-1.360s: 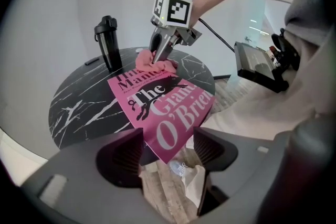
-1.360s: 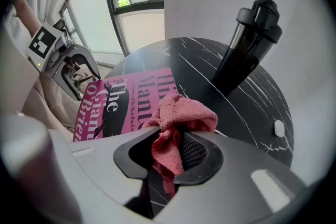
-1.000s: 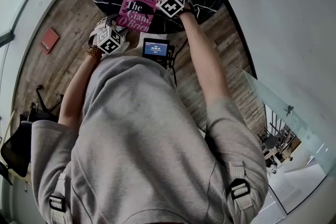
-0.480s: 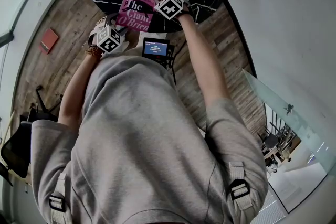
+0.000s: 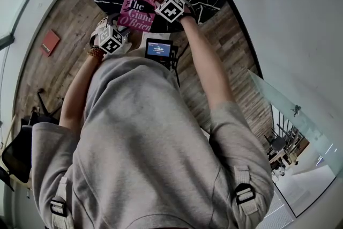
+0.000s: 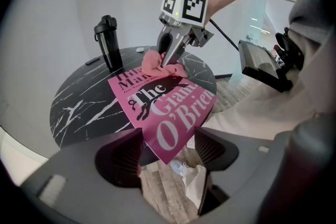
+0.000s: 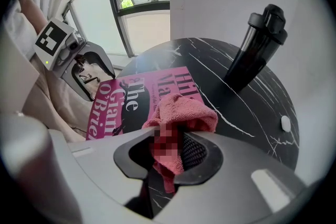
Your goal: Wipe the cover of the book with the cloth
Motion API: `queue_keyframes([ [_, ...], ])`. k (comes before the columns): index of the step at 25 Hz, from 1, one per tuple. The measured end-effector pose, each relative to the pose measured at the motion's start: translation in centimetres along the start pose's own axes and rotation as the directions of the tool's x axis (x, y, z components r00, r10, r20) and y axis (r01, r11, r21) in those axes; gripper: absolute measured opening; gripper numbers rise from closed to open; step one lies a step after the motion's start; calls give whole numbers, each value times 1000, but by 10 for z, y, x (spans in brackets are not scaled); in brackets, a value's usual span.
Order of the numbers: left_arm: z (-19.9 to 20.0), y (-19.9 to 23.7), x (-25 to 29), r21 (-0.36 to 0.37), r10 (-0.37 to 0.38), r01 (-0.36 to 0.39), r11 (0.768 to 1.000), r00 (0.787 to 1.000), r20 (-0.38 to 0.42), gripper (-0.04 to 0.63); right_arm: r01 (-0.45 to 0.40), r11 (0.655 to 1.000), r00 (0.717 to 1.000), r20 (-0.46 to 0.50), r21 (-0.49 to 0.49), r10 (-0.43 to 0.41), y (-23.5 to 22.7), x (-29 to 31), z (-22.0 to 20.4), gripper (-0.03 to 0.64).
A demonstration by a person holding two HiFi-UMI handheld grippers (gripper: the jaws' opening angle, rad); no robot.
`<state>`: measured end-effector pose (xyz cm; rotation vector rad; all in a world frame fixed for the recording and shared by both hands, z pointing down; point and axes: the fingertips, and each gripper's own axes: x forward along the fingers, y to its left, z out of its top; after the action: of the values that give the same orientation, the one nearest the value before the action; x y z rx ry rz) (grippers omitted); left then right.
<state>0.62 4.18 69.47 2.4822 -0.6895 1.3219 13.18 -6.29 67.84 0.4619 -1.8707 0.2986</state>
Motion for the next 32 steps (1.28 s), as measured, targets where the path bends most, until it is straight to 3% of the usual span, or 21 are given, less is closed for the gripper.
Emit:
queue_keyframes([
  [19,0,0,0,0,0,0,1000,1000,-2,314,-58,998,998,-6,-22,58,30,0,-6,98],
  [32,-1,0,0,-2,-4,4,1000,1000,0,314,-162,982,986,-38,-92,160,67,-3,-8,98],
])
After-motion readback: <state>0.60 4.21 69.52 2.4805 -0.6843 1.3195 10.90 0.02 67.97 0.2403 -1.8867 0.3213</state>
